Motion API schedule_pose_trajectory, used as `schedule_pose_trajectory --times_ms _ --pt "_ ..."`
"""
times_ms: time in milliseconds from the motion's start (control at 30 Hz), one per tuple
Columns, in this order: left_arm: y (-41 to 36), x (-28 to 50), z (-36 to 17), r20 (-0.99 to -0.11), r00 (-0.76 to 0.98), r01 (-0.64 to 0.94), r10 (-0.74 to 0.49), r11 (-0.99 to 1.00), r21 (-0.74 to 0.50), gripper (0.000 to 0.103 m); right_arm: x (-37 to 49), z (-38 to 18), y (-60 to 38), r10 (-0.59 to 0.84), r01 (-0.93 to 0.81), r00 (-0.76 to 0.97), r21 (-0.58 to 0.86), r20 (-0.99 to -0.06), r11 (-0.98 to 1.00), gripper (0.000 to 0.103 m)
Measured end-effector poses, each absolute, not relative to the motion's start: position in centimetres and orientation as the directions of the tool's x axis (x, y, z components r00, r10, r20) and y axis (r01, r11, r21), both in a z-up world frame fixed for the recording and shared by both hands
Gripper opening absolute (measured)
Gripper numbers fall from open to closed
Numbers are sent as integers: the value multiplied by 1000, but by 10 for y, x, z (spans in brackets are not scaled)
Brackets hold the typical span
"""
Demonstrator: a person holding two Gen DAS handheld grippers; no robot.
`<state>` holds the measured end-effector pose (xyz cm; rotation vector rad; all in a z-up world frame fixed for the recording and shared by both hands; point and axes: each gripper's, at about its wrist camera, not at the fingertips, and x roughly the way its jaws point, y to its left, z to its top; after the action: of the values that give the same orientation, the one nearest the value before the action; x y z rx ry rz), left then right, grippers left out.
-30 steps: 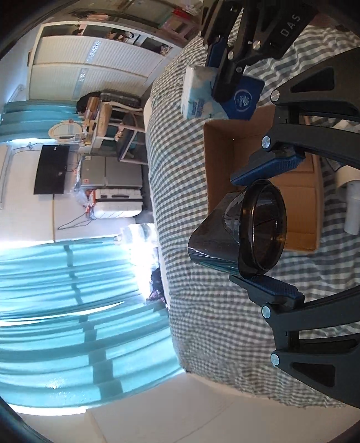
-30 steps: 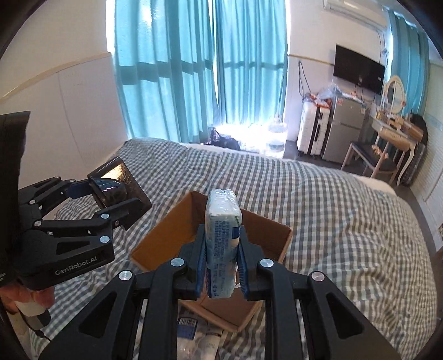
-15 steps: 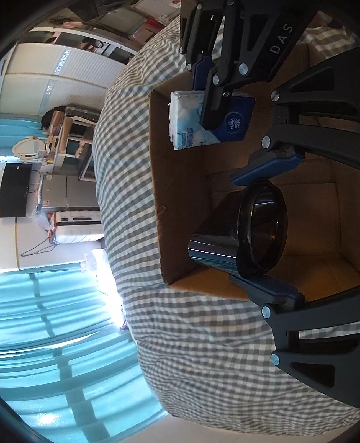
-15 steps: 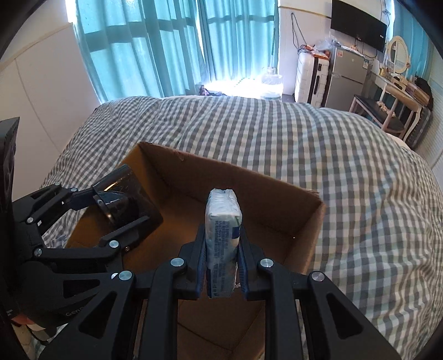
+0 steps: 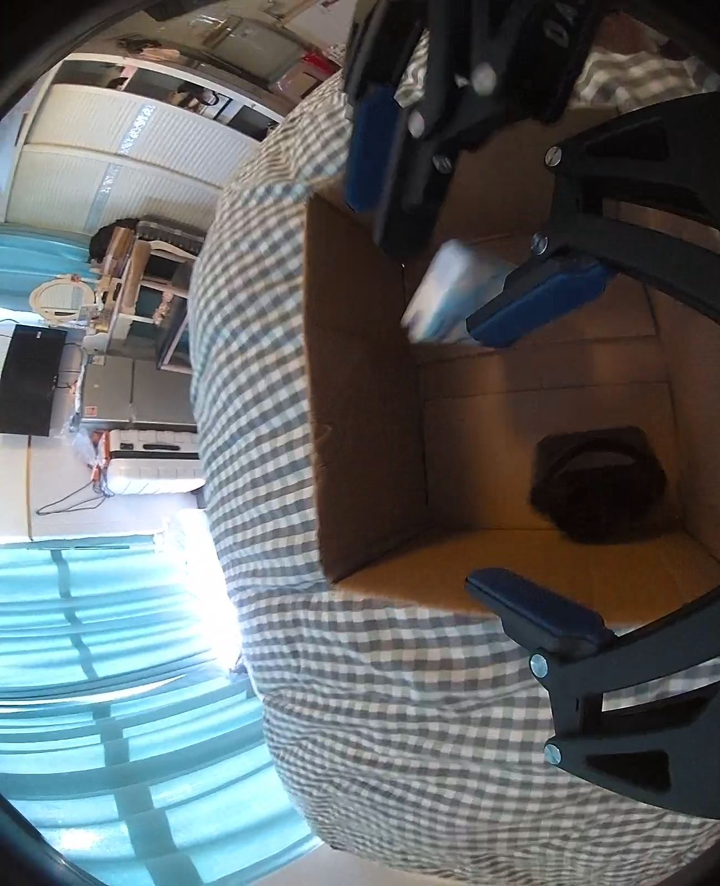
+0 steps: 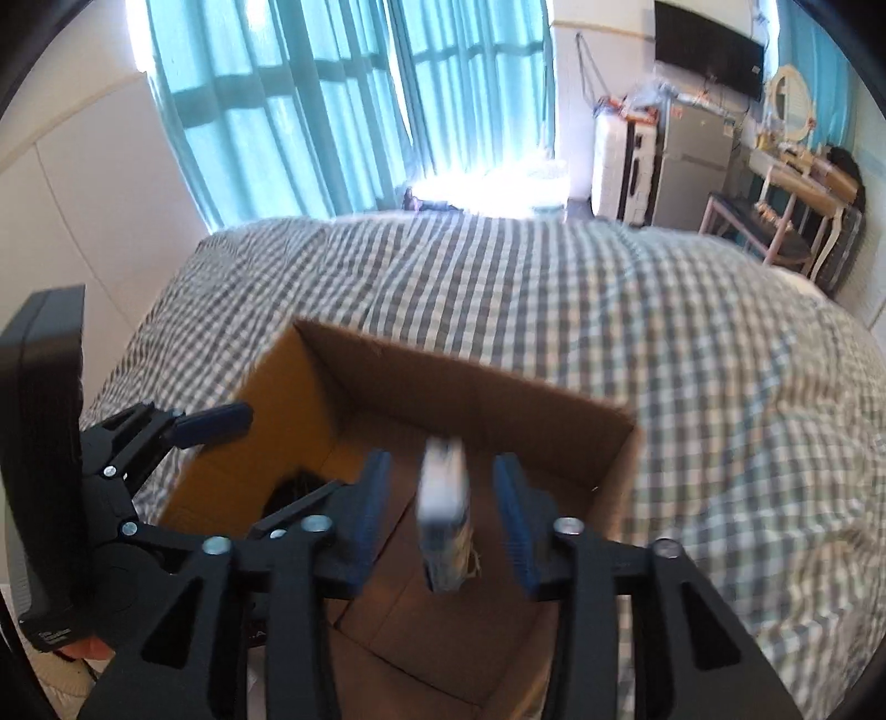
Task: Organize objects
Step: 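Carry the black cup and tissue pack into the box and open both tools, then return both tools to the remaining items beside the box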
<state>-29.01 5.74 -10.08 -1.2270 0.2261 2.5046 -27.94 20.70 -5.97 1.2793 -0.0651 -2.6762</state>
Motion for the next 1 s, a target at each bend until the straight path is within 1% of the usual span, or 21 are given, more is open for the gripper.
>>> schedule_pose_trajectory --times_ms 33,67,100,133,200,333,400,500,633,767,900,1000 --pt "56 -287 -95 -787 -574 -366 225 -931 1 87 -275 -51 207 -175 138 -629 113 -758 -984 44" --pt "55 -283 -88 -784 -582 -361 216 -933 12 87 -271 -44 208 -176 138 -637 114 -750 -984 48" --pt "53 -279 -81 -780 -590 -356 209 -934 19 87 -268 -35 209 -175 136 -647 114 -742 -984 55" --pt "53 -275 -72 -772 -602 -349 204 -937 25 88 -262 -22 210 -170 131 -665 111 -727 -985 58" --pt "49 -262 -52 -750 -628 -343 208 -939 27 92 -250 -1 209 -166 129 -693 106 -701 -986 70" --pt "42 -231 -5 -683 -701 -317 203 -947 44 95 -214 51 206 -167 146 -754 86 -635 -986 79" --pt "37 -211 15 -655 -733 -296 183 -953 65 98 -195 71 203 -155 147 -779 63 -608 -987 87" --pt "34 -184 42 -594 -794 -246 129 -962 120 101 -160 99 200 -141 146 -810 37 -570 -989 95" --pt "23 -145 66 -545 -835 -202 81 -965 166 102 -108 126 198 -150 153 -847 36 -510 -988 99" --pt "14 -108 79 -517 -855 -163 48 -970 181 103 -69 133 198 -129 143 -869 8 -478 -990 100" --pt "1 -82 80 -519 -855 -129 24 -978 167 103 -47 124 201 -125 144 -866 -1 -485 -990 100" --pt "-12 -66 70 -526 -851 -95 6 -985 143 103 -37 112 202 -131 153 -856 -2 -500 -988 100"
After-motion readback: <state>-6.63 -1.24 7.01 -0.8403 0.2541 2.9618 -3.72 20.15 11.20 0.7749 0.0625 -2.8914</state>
